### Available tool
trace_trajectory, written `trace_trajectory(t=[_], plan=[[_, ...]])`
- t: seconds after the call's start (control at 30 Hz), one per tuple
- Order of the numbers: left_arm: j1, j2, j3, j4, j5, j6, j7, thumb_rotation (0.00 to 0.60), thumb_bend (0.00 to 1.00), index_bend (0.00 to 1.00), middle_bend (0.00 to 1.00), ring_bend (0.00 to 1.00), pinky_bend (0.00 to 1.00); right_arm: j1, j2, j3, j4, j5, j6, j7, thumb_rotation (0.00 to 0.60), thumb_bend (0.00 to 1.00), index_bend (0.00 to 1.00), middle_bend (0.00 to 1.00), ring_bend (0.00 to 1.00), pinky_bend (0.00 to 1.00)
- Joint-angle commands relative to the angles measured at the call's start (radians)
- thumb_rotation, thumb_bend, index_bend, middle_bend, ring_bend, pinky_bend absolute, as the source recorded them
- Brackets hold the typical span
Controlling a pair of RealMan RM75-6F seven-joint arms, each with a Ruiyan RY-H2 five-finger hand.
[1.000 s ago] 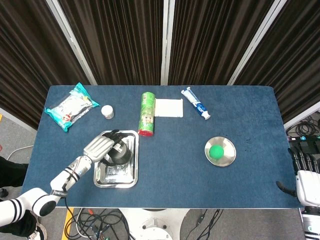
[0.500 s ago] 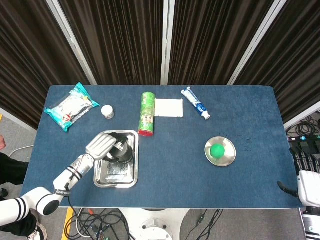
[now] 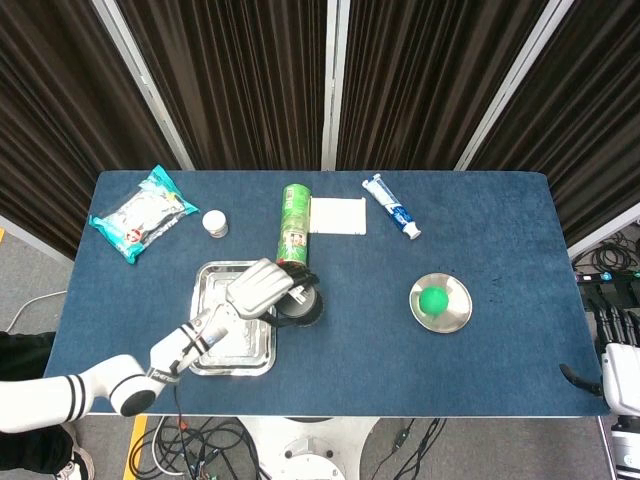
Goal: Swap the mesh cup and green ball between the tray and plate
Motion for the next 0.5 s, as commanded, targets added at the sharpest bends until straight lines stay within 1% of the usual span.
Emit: trace_trajectory(t=[0.03, 0.23, 0.3, 0.4, 0.5], plan=[[-0.071, -0.075, -0.033, 0.066, -0.035, -0.045, 0.037, 0.6, 0.26, 0.41, 0.44, 0.35, 0.61, -0.005, 0.0, 0.001, 0.011, 0.003, 0.003, 0.015, 0.6, 0.06, 0.0, 0.0, 0.0, 0.0], [-0.17, -0.2, -0.054, 0.23, -0.078, -0.104, 0.038, 0.6, 0.26, 0.41, 0.44, 0.35, 0.62, -0.01, -0.003, 0.001, 0.029, 0.006, 0.002, 0.037, 0.6, 0.06, 0.0, 0.0, 0.0, 0.0], [-0.197, -0.224, -0.054, 0.285, -0.084, -0.126, 0.031, 0.6, 0.26, 0.41, 0.44, 0.35, 0.62, -0.011, -0.004, 0.001, 0.035, 0.006, 0.004, 0.043, 0.6, 0.06, 0.0, 0.0, 0.0, 0.0], [-0.218, -0.246, -0.049, 0.341, -0.096, -0.155, -0.001, 0.6, 0.26, 0.41, 0.44, 0.35, 0.62, -0.012, -0.009, 0.002, 0.045, 0.013, -0.001, 0.051, 0.6, 0.06, 0.0, 0.0, 0.0, 0.0], [-0.225, -0.262, -0.034, 0.381, -0.092, -0.163, -0.026, 0.6, 0.26, 0.4, 0.43, 0.35, 0.62, -0.011, -0.015, 0.001, 0.058, 0.018, -0.012, 0.059, 0.6, 0.06, 0.0, 0.0, 0.0, 0.0]])
